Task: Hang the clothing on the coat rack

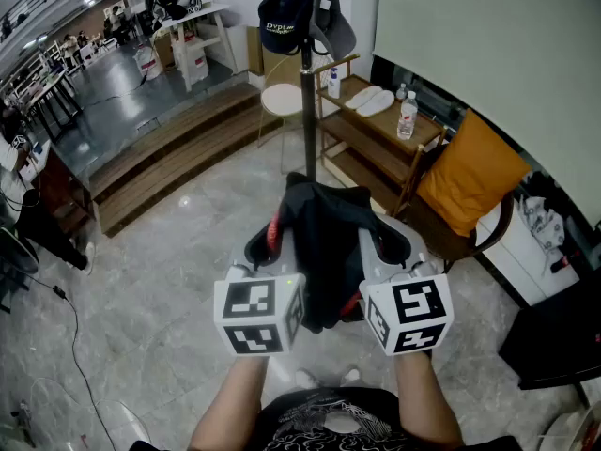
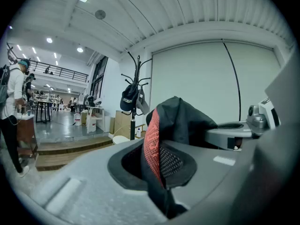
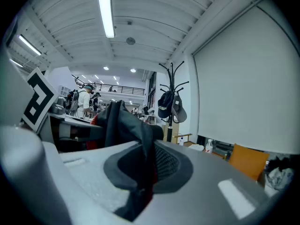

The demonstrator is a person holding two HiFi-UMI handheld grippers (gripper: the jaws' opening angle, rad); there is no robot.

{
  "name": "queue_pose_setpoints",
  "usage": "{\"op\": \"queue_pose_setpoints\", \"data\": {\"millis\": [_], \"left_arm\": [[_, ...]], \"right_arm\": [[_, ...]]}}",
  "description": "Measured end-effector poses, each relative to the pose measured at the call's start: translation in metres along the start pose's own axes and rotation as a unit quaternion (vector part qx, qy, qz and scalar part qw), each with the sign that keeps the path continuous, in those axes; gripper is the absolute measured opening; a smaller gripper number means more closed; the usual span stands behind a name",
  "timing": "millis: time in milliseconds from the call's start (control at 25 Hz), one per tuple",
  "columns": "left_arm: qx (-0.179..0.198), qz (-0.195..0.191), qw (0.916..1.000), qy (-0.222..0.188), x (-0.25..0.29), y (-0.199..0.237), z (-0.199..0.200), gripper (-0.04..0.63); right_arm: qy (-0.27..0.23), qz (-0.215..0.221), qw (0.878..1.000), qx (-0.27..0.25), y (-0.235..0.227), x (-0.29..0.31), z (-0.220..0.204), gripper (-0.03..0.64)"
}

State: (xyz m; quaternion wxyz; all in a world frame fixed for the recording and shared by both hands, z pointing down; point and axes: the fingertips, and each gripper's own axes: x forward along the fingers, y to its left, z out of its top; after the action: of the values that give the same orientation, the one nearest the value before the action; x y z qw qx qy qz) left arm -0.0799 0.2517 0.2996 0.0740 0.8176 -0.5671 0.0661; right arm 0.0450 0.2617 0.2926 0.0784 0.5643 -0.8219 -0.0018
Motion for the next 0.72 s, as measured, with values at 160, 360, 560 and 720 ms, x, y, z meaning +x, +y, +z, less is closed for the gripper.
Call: {"op": "queue_pose_setpoints", "data": {"millis": [160, 360, 560, 720], "left_arm": [[0.005, -0.002, 0.9999, -0.011, -0.001, 0.009, 0.005, 0.031], [0.006, -0.007, 0.9998, -0.016, -0.001, 0.018, 0.007, 0.031], [0.003, -0.007, 0.9999, -0.012, 0.0, 0.024, 0.006, 0.029], [-0.002, -0.005, 1.0, -0.004, 0.006, 0.027, 0.002, 0.029]], "right_arm": [[0.003, -0.005, 1.0, 0.004, 0.006, 0.002, 0.001, 0.026], [0.001, -0.012, 1.0, 0.006, 0.012, 0.004, 0.003, 0.026], [0.004, -0.009, 1.0, 0.008, 0.017, 0.009, 0.002, 0.026], [0.007, -0.004, 1.0, 0.012, 0.015, 0.016, -0.001, 0.026]]}}
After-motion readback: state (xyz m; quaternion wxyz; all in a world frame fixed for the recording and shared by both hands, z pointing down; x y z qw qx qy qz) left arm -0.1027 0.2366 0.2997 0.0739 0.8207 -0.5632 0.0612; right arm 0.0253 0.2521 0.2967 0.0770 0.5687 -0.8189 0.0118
